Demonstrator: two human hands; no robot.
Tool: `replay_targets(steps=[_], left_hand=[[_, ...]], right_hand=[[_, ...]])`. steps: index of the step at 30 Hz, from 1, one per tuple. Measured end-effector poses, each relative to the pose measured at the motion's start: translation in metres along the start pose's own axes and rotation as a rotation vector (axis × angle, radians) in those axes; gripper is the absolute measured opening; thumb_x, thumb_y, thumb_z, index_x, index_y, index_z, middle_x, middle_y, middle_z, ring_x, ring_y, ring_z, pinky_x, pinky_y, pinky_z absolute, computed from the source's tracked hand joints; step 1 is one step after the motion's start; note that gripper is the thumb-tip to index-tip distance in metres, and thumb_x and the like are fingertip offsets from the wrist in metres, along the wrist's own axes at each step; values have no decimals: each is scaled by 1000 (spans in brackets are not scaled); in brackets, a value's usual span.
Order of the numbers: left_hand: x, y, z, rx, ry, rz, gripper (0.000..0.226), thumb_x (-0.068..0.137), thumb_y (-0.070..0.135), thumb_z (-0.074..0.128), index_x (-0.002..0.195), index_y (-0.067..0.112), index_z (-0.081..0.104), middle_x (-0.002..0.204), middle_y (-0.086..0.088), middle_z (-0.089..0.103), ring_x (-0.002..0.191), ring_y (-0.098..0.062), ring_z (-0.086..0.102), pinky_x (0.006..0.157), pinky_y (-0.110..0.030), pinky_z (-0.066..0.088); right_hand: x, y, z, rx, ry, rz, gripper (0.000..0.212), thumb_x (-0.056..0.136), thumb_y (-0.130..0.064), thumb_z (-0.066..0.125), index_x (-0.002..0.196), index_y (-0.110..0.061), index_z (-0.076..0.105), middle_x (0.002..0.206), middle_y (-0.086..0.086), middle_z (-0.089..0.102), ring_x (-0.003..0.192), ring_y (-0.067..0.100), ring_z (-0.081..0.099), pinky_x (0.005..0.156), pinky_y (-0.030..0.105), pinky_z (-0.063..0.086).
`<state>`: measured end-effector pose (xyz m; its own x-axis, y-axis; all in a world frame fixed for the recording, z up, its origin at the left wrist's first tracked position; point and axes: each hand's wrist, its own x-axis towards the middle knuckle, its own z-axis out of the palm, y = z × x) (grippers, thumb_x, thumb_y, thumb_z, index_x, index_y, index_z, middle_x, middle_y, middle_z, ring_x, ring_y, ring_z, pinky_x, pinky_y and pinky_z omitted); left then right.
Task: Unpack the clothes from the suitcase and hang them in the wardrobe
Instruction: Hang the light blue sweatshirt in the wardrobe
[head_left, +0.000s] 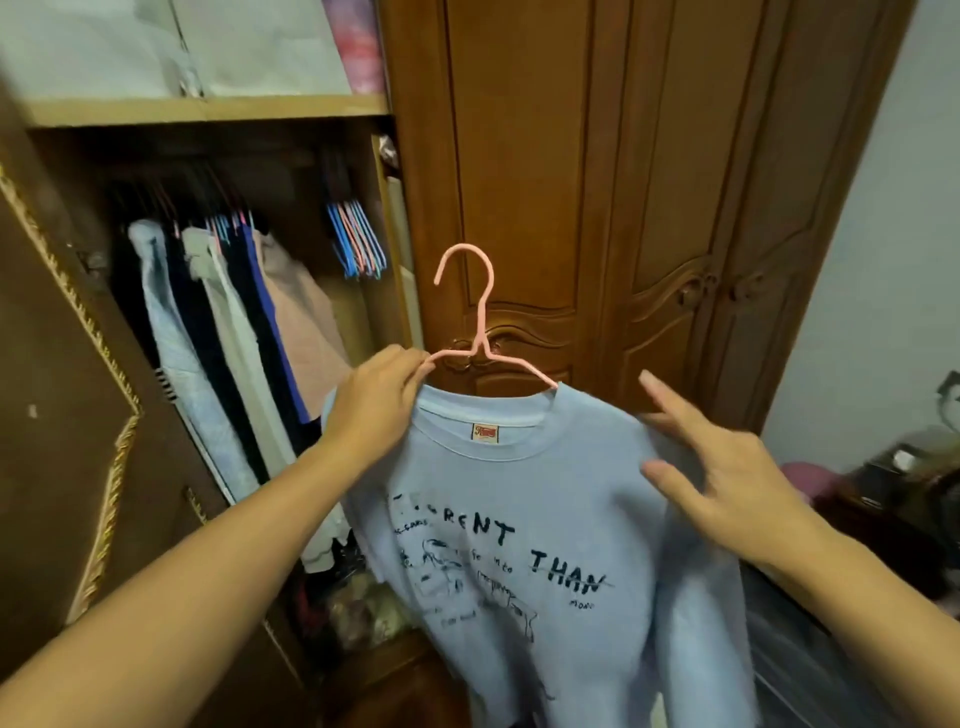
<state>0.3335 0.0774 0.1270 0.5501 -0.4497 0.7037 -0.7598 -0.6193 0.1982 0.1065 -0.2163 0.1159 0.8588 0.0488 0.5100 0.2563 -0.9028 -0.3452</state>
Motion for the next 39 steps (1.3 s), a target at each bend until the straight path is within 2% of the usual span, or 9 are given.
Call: replay_targets(steps=[2, 5, 7, 12, 15, 18, 21, 29, 39], left_hand=[[9, -13, 6, -40, -59, -7, 23, 103, 27, 53, 109, 15, 72, 93, -1, 64, 84, -20, 59, 71, -36, 49], [28, -35, 14, -94, -107, -16, 23, 102, 26, 55, 113, 17, 73, 98, 2, 66, 88, -15, 58, 76, -32, 49], [42, -54, 24, -125, -96, -27, 21, 102, 24, 56, 112, 17, 73, 98, 4, 65, 89, -13, 58, 78, -29, 48], [79, -115, 43, -202, -304, -36, 26, 103, 33, 53, 115, 21, 73, 104, 5, 62, 97, -12, 57, 86, -29, 45], [103, -196, 36, 194, -479, -162, 40, 103, 42, 48, 140, 29, 55, 133, -4, 53, 120, -25, 53, 98, -39, 47], [123, -275, 19, 396, -330, -515, 53, 102, 29, 46, 153, 29, 31, 143, -19, 34, 123, -41, 45, 94, -49, 47], [142, -314, 15, 539, -114, -552, 57, 99, 34, 49, 153, 29, 30, 135, -18, 32, 119, -40, 43, 83, -49, 51], [145, -345, 6, 406, -32, -497, 42, 94, 23, 52, 135, 15, 53, 121, -16, 41, 102, -40, 55, 71, -46, 48], [161, -363, -22, 100, -174, -645, 86, 91, 37, 59, 160, 30, 7, 144, -8, 35, 120, -33, 54, 97, -44, 49]], right_hand=[[29, -11, -1, 95, -157, 92, 62, 92, -70, 47, 146, -65, 18, 101, -4, 75, 86, 8, 68, 86, 35, 54], [67, -25, 8, 395, -459, 143, 67, 89, -62, 61, 145, -64, 22, 151, -30, 40, 136, -6, 41, 114, 29, 35], [87, -32, 20, 571, -549, 154, 73, 93, -47, 64, 150, -57, 19, 153, -39, 25, 140, -14, 27, 117, 22, 28], [141, -41, 77, 290, -391, 156, 59, 102, -2, 45, 142, -46, 48, 144, -30, 47, 136, -12, 36, 111, 9, 27], [179, -30, 112, 64, -447, 207, 67, 94, 9, 42, 138, -41, 53, 139, -14, 56, 127, 1, 53, 104, 15, 42], [212, -31, 138, 34, -427, 214, 71, 95, 2, 50, 129, -60, 47, 132, -22, 59, 120, -3, 58, 102, 22, 48], [243, -46, 152, 3, -361, 181, 71, 98, -4, 52, 131, -65, 41, 134, -23, 57, 122, 0, 57, 103, 24, 47], [362, -77, 196, 227, -296, 94, 83, 83, 14, 39, 146, -40, 48, 142, -17, 51, 133, 1, 44, 110, 16, 35], [487, -119, 239, 430, -224, 128, 77, 88, 14, 32, 152, -28, 40, 155, -3, 41, 142, 21, 40, 117, 34, 35]])
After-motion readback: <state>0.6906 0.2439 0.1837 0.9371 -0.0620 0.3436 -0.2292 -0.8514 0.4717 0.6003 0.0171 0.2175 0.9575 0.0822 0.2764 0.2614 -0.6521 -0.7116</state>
